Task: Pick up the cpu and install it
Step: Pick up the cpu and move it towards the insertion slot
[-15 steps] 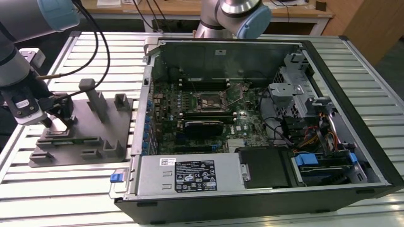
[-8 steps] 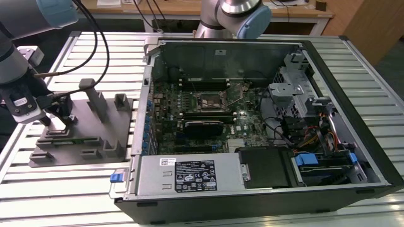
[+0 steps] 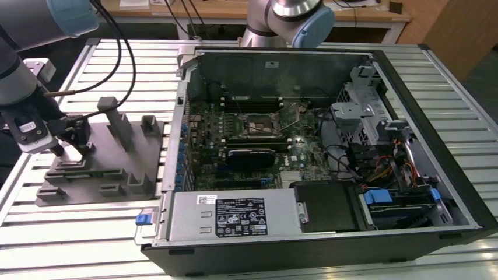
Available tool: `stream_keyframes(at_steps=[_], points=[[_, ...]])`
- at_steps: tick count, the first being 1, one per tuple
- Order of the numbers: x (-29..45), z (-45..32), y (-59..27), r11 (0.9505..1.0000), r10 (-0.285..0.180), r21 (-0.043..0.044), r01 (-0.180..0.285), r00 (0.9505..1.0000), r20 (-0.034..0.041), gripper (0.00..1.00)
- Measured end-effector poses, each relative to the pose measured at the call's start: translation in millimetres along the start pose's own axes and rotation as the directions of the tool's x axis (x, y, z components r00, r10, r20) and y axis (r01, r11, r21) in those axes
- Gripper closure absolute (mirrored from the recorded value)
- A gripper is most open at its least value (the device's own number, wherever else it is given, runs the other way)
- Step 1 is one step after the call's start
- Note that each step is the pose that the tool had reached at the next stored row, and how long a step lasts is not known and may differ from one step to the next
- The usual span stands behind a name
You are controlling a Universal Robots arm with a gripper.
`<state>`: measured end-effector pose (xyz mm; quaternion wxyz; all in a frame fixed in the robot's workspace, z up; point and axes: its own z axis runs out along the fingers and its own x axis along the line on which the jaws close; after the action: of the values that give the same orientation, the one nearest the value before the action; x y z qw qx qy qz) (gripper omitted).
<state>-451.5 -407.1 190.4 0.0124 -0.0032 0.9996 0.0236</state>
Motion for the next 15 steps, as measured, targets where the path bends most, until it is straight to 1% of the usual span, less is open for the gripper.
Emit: stream_keyframes(at_steps=[3,4,7,15], points=[[-0.1,0.3,0.0,1.0,0.0,0.0,0.0,1.0,0.0,0.47],[-0.1,0.4,0.0,1.0,0.0,-0.0001,0.0,1.0,0.0001,0.4],[0.0,0.7,-0.1,1.0,0.0,-0.0001,0.0,1.0,0.0002,0.4],[0.6,4.4,-0.2,1.0,0.0,-0.0001,0.0,1.0,0.0001,0.4]])
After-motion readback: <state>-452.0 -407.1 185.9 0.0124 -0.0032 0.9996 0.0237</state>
